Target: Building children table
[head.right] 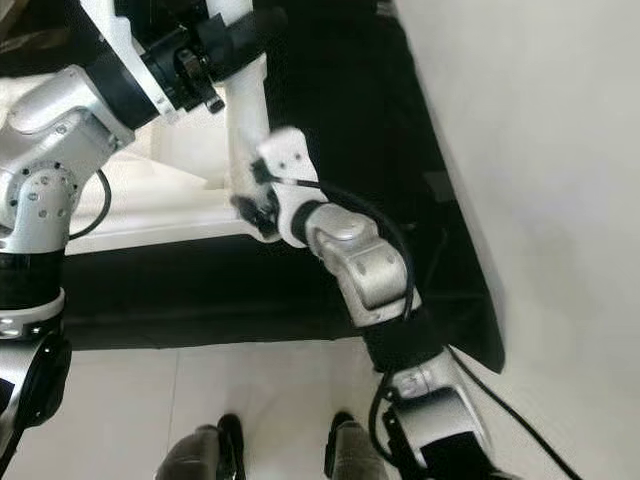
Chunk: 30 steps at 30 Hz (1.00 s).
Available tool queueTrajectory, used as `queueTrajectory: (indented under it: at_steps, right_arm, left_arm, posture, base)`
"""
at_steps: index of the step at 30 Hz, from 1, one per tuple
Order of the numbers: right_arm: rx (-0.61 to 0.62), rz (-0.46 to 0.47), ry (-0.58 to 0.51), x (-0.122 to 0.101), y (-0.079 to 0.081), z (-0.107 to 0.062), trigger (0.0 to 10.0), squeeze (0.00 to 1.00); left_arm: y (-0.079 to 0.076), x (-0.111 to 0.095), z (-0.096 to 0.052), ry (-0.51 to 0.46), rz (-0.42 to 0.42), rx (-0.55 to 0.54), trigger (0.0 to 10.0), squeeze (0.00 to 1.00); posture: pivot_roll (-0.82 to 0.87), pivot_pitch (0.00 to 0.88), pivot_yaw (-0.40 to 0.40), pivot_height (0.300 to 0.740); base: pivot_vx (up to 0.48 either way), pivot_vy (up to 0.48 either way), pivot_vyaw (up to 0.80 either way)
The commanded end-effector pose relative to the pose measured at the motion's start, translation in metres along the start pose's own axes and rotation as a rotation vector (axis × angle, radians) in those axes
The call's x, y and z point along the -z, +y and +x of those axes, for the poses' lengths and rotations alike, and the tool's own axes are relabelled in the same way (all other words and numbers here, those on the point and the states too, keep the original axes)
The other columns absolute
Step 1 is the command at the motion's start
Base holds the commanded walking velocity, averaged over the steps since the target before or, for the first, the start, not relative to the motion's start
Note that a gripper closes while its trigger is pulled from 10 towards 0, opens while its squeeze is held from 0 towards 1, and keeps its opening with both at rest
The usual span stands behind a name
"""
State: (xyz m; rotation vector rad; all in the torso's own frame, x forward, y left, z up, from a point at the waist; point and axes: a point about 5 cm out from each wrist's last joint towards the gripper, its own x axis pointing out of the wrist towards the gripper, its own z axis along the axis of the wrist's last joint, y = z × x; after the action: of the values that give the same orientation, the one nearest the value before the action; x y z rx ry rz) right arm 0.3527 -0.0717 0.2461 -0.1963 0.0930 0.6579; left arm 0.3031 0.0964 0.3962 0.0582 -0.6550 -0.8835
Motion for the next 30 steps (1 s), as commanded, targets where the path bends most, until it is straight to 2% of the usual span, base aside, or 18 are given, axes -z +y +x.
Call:
queueTrajectory:
  at_steps: [1, 2, 3, 4, 5, 6, 7, 8, 9, 11, 15, 17, 18, 19, 20, 21, 22, 30]
  right_arm:
    - [-0.016, -0.008, -0.049, -0.012, -0.01, 0.001, 10.0, 1.0]
    - [-0.079, -0.028, -0.074, -0.021, -0.017, 0.002, 10.0, 1.0]
    - [-0.079, -0.028, -0.074, -0.021, -0.017, 0.002, 10.0, 1.0]
    - [-0.143, -0.063, -0.105, -0.032, -0.024, 0.001, 10.0, 0.85]
    - [-0.143, -0.063, -0.105, -0.032, -0.024, 0.001, 10.0, 0.85]
    - [-0.205, -0.084, -0.132, -0.04, -0.029, -0.001, 10.0, 0.0]
    - [-0.205, -0.084, -0.132, -0.04, -0.029, -0.001, 10.0, 0.0]
    - [-0.295, -0.1, -0.167, -0.049, -0.032, -0.003, 10.0, 0.0]
    - [-0.295, -0.1, -0.167, -0.049, -0.032, -0.003, 10.0, 0.0]
    - [-0.416, -0.129, -0.213, -0.06, -0.035, -0.008, 10.0, 0.0]
    - [-0.467, -0.141, -0.23, -0.064, -0.035, -0.01, 10.0, 0.0]
    - [-0.563, -0.155, -0.257, -0.072, -0.035, -0.009, 10.0, 0.0]
    - [-0.563, -0.155, -0.257, -0.072, -0.035, -0.009, 10.0, 0.0]
    - [-0.599, -0.161, -0.259, -0.073, -0.035, -0.007, 8.9, 0.0]
    - [-0.625, -0.167, -0.254, -0.073, -0.035, -0.005, 4.0, 0.0]
    - [-0.625, -0.167, -0.254, -0.073, -0.035, -0.005, 4.0, 0.0]
    - [-0.652, -0.175, -0.255, -0.073, -0.034, -0.004, 0.0, 0.0]
    - [-0.751, -0.204, -0.248, -0.073, -0.033, 0.0, 0.0, 0.0]
  left_arm:
    - [-0.001, 0.008, -0.001, 0.04, -0.01, 0.007, 0.0, 0.0]
    - [-0.002, 0.008, -0.001, 0.041, -0.012, 0.01, 0.0, 0.0]
    - [-0.002, 0.008, -0.001, 0.041, -0.012, 0.01, 0.0, 0.0]
    - [-0.002, 0.008, -0.001, 0.041, -0.013, 0.012, 0.0, 0.0]
    - [-0.002, 0.008, -0.001, 0.041, -0.013, 0.012, 0.0, 0.0]
    - [-0.002, 0.008, -0.001, 0.041, -0.014, 0.014, 0.0, 0.0]
    - [-0.002, 0.008, -0.001, 0.041, -0.014, 0.014, 0.0, 0.0]
    - [-0.002, 0.008, -0.001, 0.04, -0.015, 0.016, 0.0, 0.0]
    - [-0.002, 0.008, -0.001, 0.04, -0.015, 0.016, 0.0, 0.0]
    - [-0.001, 0.008, -0.001, 0.039, -0.018, 0.019, 0.0, 0.0]
    - [-0.001, 0.008, 0.0, 0.038, -0.021, 0.02, 0.0, 0.0]
    - [-0.002, 0.008, 0.0, 0.037, -0.027, 0.022, 0.0, 0.0]
    - [-0.002, 0.008, 0.0, 0.037, -0.027, 0.022, 0.0, 0.0]
    - [-0.002, 0.008, 0.0, 0.037, -0.028, 0.022, 0.0, 0.0]
    - [-0.002, 0.008, 0.0, 0.037, -0.028, 0.021, 0.0, 0.0]
    - [-0.002, 0.008, 0.0, 0.037, -0.028, 0.021, 0.0, 0.0]
    - [-0.001, 0.008, 0.001, 0.036, -0.029, 0.019, 0.0, 0.0]
    - [0.0, 0.007, 0.001, 0.031, -0.03, 0.011, 0.0, 0.0]
  posture:
    - [0.02, 0.285, 0.026, 0.74]
    - [0.02, 0.286, 0.025, 0.74]
    - [0.02, 0.286, 0.025, 0.74]
    - [0.02, 0.286, 0.026, 0.74]
    - [0.02, 0.286, 0.026, 0.74]
    - [0.03, 0.288, 0.025, 0.74]
    - [0.03, 0.288, 0.025, 0.74]
    - [0.03, 0.29, 0.026, 0.74]
    - [0.03, 0.29, 0.026, 0.74]
    - [0.03, 0.291, 0.027, 0.74]
    - [0.03, 0.293, 0.027, 0.74]
    - [0.03, 0.296, 0.028, 0.74]
    - [0.03, 0.296, 0.028, 0.74]
    - [0.03, 0.298, 0.027, 0.74]
    - [0.03, 0.298, 0.027, 0.74]
    - [0.03, 0.298, 0.027, 0.74]
    - [0.03, 0.301, 0.026, 0.74]
    - [0.03, 0.308, 0.022, 0.74]
  base:
    - [0.0, 0.0, 0.0]
    - [0.0, 0.0, 0.0]
    - [0.0, 0.0, 0.0]
    - [0.0, 0.0, 0.0]
    - [0.0, 0.0, 0.0]
    - [0.0, 0.0, 0.0]
    - [0.0, 0.0, 0.0]
    - [0.0, 0.0, 0.0]
    - [0.0, 0.0, 0.0]
    - [0.0, 0.0, 0.0]
    - [0.0, 0.0, 0.0]
    - [0.0, 0.0, 0.0]
    - [0.0, 0.0, 0.0]
    - [0.0, 0.0, 0.0]
    - [0.0, 0.0, 0.0]
    - [0.0, 0.0, 0.0]
    - [0.0, 0.0, 0.0]
    - [0.0, 0.0, 0.0]
